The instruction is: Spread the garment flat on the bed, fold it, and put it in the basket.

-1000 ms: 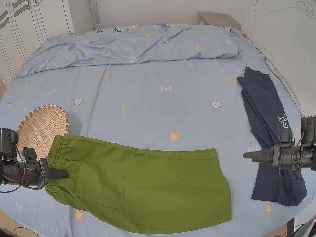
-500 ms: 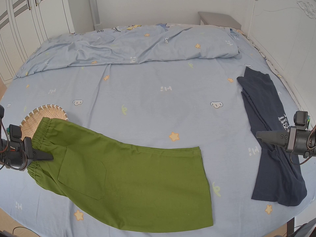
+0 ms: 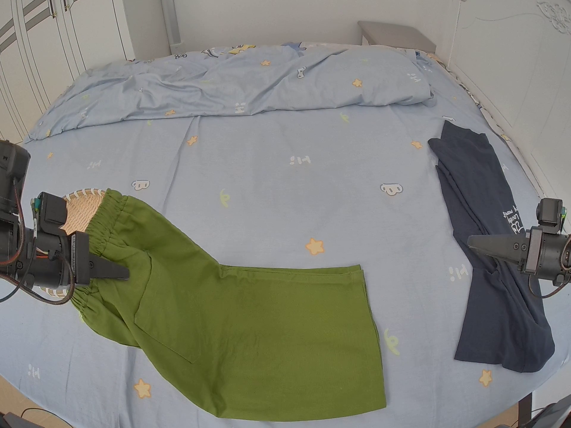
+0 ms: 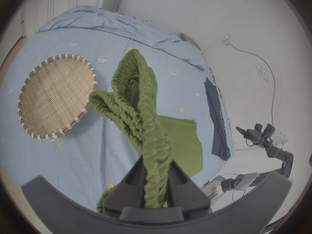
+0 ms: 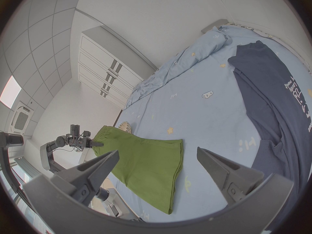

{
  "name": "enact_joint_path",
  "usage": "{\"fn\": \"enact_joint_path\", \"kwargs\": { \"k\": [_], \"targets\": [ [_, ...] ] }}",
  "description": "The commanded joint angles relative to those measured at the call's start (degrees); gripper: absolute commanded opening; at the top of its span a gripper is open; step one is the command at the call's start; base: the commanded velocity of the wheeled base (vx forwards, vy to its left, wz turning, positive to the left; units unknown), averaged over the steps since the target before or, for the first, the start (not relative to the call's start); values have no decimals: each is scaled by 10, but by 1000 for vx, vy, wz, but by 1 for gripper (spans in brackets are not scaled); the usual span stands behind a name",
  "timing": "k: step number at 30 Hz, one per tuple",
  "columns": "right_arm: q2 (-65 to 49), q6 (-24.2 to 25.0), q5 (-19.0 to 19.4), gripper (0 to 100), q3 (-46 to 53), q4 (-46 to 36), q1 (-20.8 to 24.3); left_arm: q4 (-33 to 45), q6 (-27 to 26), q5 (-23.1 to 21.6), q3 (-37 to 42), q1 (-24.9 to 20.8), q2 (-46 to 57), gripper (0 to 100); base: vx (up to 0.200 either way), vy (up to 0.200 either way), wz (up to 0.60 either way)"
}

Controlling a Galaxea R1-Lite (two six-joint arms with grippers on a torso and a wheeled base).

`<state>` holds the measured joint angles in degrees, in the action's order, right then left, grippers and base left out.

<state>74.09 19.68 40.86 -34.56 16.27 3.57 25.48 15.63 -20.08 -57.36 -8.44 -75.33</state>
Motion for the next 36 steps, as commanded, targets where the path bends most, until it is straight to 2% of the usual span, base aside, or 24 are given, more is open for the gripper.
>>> {"fn": "enact_joint_path", "kwargs": {
  "k": [1, 3, 8, 11, 13, 14, 21, 33, 34, 36],
  "targets": [
    [-1, 0, 0, 100, 1, 0, 0, 3, 36, 42, -54, -134, -3, 0, 0, 0, 0],
    [0, 0, 0, 100, 1, -1, 0, 3, 36, 51, -61, -159, -10, 0, 0, 0, 0],
    [0, 0, 0, 100, 3, 0, 1, -10, 38, 108, -76, -239, -61, 0, 0, 0, 0],
    [1, -1, 0, 100, 3, 0, 1, -12, 46, 123, -79, -282, -80, 0, 0, 0, 0],
    [1, -1, 0, 100, 3, 0, 1, -12, 46, 123, -79, -282, -80, 0, 0, 0, 0],
    [3, -1, -1, 100, 4, 0, 0, -26, 49, 124, -79, -311, -94, 0, 0, 0, 0],
    [3, -3, -1, 100, 5, 0, 0, -45, 50, 135, -79, -361, -122, 0, 0, 0, 0],
    [19, -5, -2, 100, 7, 1, 2, -70, 51, 137, -77, -406, -164, 0, 0, 0, 0],
    [19, -5, -2, 100, 7, 1, 2, -75, 56, 137, -78, -410, -173, 100, 0, 0, 0],
    [19, -5, -2, 100, 7, 1, 3, -81, 62, 139, -78, -410, -182, 100, 0, 0, 0]
  ]
}}
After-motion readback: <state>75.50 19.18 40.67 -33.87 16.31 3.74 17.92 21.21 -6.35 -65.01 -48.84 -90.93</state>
